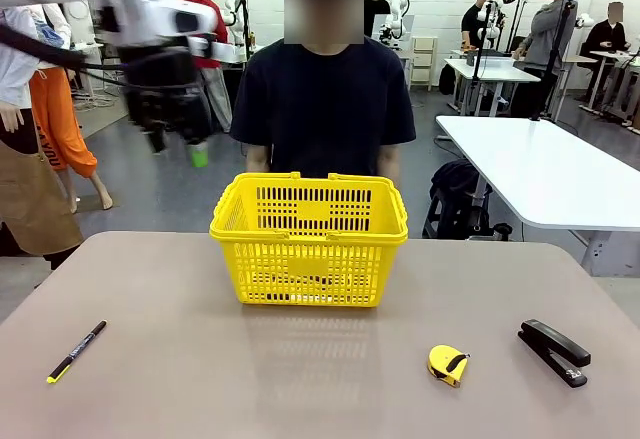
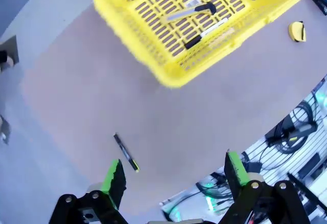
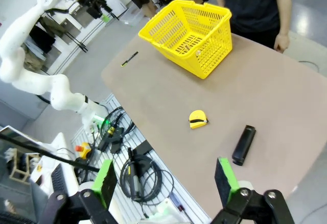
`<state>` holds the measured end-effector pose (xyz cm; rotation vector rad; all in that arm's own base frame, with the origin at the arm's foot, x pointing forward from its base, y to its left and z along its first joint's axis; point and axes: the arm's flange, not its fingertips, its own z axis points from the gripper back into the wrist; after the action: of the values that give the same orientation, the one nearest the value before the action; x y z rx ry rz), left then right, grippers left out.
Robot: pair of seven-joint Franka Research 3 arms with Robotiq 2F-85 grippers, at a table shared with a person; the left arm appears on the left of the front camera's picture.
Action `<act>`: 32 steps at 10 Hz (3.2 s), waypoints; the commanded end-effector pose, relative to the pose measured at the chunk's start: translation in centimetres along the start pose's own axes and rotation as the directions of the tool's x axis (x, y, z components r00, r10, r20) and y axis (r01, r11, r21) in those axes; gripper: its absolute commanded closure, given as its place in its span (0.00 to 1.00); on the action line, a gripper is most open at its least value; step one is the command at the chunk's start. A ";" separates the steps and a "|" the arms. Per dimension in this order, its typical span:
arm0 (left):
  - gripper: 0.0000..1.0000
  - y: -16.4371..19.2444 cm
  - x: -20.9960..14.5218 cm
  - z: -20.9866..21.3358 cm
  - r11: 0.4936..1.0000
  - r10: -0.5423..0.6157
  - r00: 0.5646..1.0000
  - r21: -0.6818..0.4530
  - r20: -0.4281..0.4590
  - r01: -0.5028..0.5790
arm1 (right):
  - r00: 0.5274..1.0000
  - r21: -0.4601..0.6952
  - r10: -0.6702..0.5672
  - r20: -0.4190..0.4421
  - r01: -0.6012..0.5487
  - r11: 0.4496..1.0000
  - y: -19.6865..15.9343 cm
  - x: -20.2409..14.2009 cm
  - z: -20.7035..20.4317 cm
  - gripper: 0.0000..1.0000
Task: Place the items the person wants into the basket.
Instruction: Pick up the item the person points to and place it in the Market Basket.
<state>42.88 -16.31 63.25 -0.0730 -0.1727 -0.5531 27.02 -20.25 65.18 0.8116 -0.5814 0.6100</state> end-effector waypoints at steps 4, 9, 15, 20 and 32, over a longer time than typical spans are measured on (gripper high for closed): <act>0.00 4.6 -6.4 -1.3 0.990 0.142 0.990 -0.020 0.025 -0.141 | 1.000 0.003 0.004 0.014 -0.005 1.000 0.0 0.2 0.0 0.00; 0.00 5.1 -7.0 -0.9 0.989 0.145 0.989 -0.028 0.012 -0.144 | 1.000 0.003 0.004 0.014 -0.005 1.000 0.0 0.2 0.0 0.00; 0.00 4.9 -6.7 -1.0 0.989 0.149 0.989 -0.019 0.010 -0.149 | 1.000 0.003 0.004 0.014 -0.005 1.000 0.0 0.2 0.0 0.00; 0.00 18.5 -13.0 5.2 0.847 0.179 0.984 -0.509 -0.003 -0.156 | 1.000 0.003 0.004 0.014 -0.005 1.000 0.0 0.2 0.0 0.00; 0.00 27.0 -27.7 9.1 0.870 0.227 0.735 -0.473 0.639 0.142 | 1.000 0.003 0.004 0.014 -0.005 1.000 0.0 0.2 0.0 0.00</act>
<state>32.84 22.25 67.26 -0.8217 -0.7706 -0.4879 27.02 -20.23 65.20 0.8111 -0.5813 0.6103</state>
